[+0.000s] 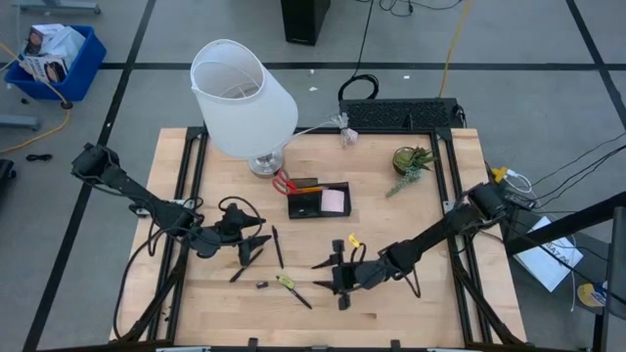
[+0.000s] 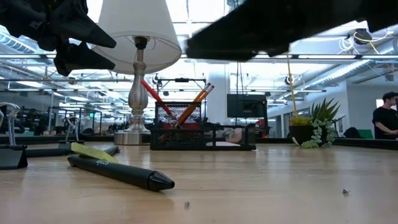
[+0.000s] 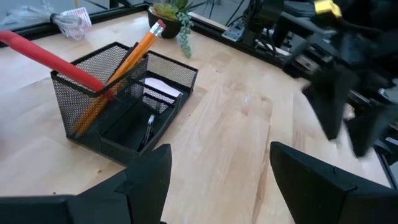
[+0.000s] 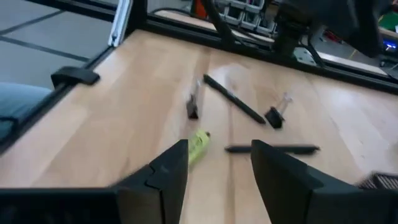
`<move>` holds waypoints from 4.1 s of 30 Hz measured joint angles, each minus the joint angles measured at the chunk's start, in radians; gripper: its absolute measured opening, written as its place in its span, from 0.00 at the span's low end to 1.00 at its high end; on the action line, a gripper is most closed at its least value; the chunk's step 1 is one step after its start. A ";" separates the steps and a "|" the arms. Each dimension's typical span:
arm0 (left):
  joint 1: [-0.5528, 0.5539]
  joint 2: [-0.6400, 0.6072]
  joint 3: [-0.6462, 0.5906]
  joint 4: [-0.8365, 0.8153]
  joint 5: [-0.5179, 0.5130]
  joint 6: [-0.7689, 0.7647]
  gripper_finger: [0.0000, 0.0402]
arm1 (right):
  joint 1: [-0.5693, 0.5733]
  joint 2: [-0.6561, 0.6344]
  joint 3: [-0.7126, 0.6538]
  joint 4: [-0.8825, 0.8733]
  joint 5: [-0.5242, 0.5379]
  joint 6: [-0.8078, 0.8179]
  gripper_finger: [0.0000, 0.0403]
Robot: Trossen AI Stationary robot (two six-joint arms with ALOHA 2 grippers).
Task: Pick and place office supplies into organizer
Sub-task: Put the yellow eraser into the bottom left compartment of the desk organizer
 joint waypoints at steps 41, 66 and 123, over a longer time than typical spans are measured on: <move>0.000 0.000 0.000 0.006 0.007 0.006 0.68 | -0.046 0.395 0.561 -0.463 0.033 0.215 0.48; 0.000 0.000 0.000 0.008 0.004 0.008 0.68 | -0.083 0.423 0.561 -0.476 -0.096 0.304 0.44; 0.000 0.000 0.000 -0.001 0.009 0.002 0.68 | -0.164 0.291 0.560 -0.659 0.222 -0.069 0.06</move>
